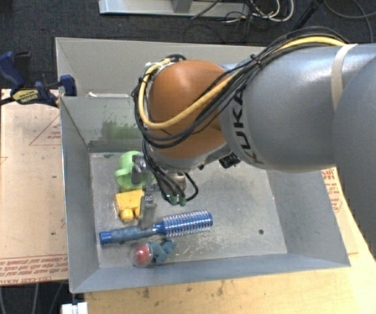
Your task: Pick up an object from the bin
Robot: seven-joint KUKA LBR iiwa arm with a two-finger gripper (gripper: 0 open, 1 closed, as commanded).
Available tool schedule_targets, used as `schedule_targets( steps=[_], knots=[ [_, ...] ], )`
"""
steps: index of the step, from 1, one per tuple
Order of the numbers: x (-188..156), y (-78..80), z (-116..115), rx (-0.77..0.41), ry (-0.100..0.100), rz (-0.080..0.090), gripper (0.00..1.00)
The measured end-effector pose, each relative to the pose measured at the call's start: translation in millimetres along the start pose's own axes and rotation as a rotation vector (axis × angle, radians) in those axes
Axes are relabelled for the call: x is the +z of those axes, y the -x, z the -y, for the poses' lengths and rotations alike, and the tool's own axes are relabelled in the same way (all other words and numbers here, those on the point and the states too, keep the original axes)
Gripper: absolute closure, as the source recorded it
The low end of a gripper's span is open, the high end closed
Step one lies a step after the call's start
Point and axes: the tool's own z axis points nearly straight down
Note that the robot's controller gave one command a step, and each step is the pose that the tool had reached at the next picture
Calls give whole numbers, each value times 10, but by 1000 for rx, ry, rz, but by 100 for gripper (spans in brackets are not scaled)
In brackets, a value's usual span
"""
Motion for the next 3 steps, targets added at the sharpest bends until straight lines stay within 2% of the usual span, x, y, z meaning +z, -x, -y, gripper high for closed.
schedule_targets(
  steps=[1, 3],
  knots=[
    [1305, 543, 236, -492, 0, 10, 0],
    [1304, 550, 221, -487, 1, 10, 0]
  ],
)
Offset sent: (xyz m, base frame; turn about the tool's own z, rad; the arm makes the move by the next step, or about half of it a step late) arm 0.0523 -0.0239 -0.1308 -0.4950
